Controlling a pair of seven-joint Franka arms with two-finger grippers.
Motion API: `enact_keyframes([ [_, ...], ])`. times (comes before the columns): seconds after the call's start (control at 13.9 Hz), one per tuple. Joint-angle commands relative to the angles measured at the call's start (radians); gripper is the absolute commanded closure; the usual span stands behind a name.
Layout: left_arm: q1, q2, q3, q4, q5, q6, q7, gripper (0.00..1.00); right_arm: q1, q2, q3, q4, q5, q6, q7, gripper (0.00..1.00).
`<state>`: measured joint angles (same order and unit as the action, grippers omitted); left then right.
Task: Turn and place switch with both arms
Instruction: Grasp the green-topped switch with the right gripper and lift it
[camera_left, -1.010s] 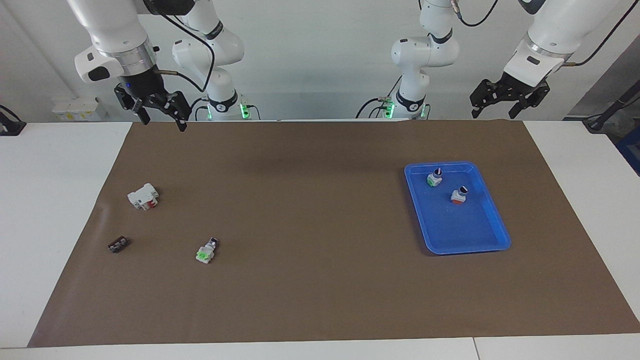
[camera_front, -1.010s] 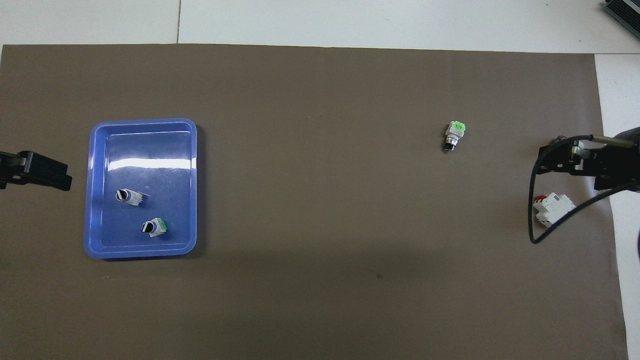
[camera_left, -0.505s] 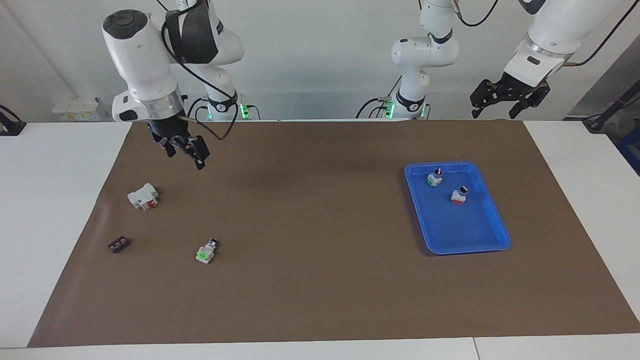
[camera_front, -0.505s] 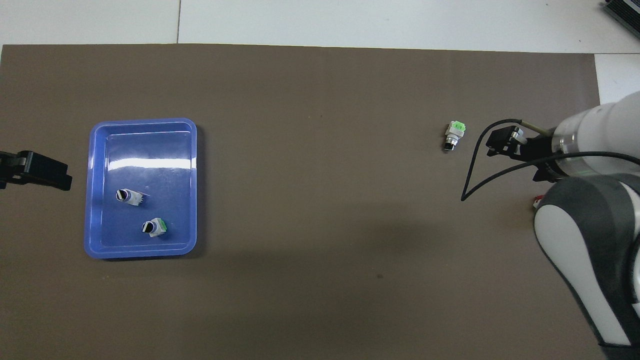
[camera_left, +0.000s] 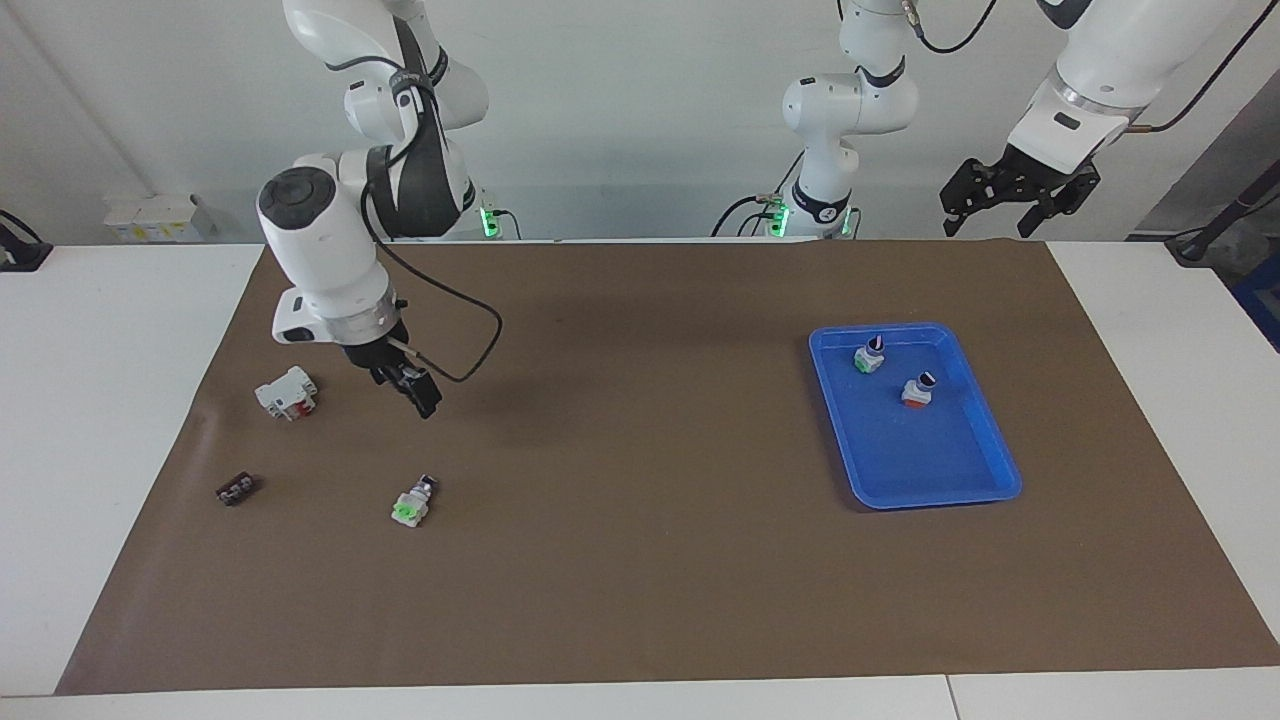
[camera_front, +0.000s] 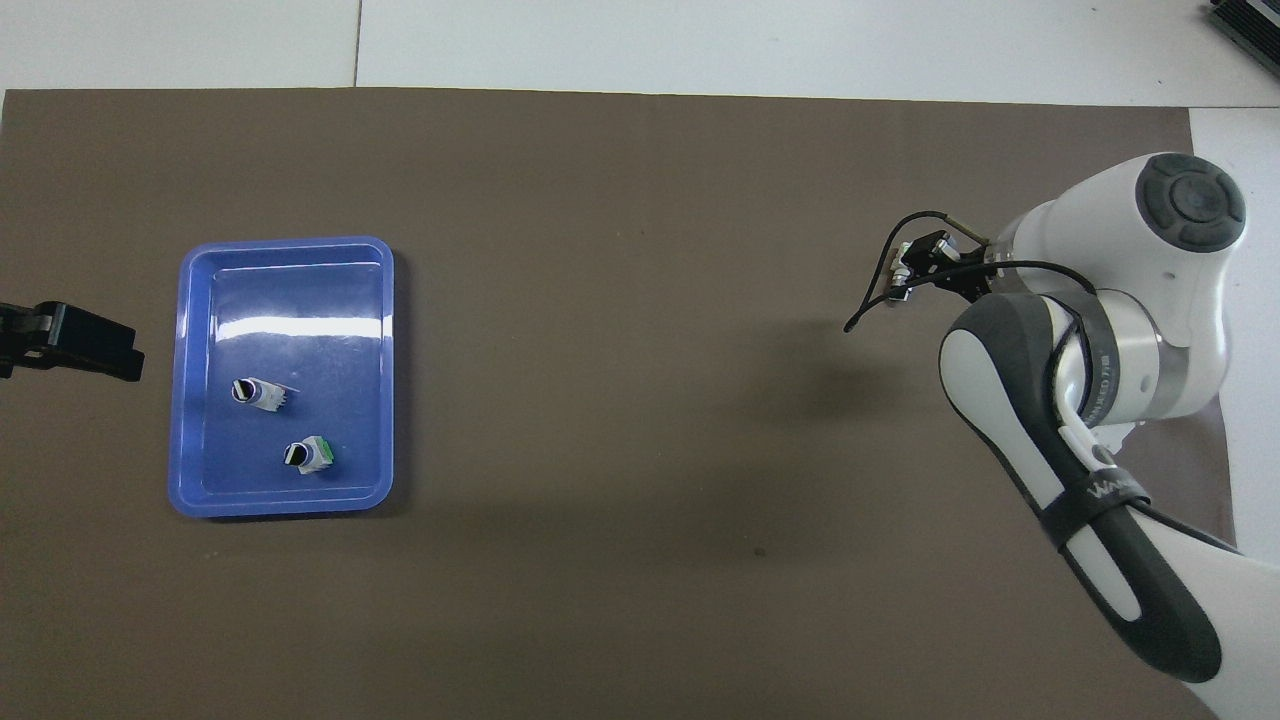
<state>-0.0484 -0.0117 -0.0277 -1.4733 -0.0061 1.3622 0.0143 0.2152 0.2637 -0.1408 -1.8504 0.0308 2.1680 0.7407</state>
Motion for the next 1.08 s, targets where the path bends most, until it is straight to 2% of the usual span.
enact_keyframes([
  [0.0, -0.008, -0.027, 0.003, -0.032, 0.021, 0.005, -0.010, 0.00, -0.031, 0.106, 0.006, 0.103, 0.005, 0.033, -0.088, 0.00],
  [0.29, -0.008, -0.027, 0.003, -0.032, 0.021, 0.005, -0.010, 0.00, -0.031, 0.205, 0.006, 0.115, 0.003, 0.111, -0.103, 0.00],
  [0.51, -0.008, -0.027, 0.003, -0.032, 0.021, 0.005, -0.010, 0.00, -0.048, 0.238, 0.006, 0.117, 0.006, 0.154, -0.103, 0.01],
  [0.65, -0.008, -0.027, 0.003, -0.033, 0.021, 0.005, -0.010, 0.00, -0.051, 0.243, 0.006, 0.115, 0.015, 0.164, -0.103, 0.09],
  [0.72, -0.008, -0.027, 0.003, -0.032, 0.021, 0.005, -0.010, 0.00, -0.053, 0.252, 0.006, 0.115, 0.017, 0.171, -0.104, 0.19],
  [0.87, -0.008, -0.027, 0.003, -0.033, 0.021, 0.005, -0.010, 0.00, -0.057, 0.264, 0.007, 0.117, 0.032, 0.184, -0.103, 0.50],
  [1.01, -0.008, -0.027, 0.005, -0.032, 0.021, 0.005, -0.010, 0.00, -0.059, 0.267, 0.006, 0.117, 0.064, 0.188, -0.106, 1.00],
])
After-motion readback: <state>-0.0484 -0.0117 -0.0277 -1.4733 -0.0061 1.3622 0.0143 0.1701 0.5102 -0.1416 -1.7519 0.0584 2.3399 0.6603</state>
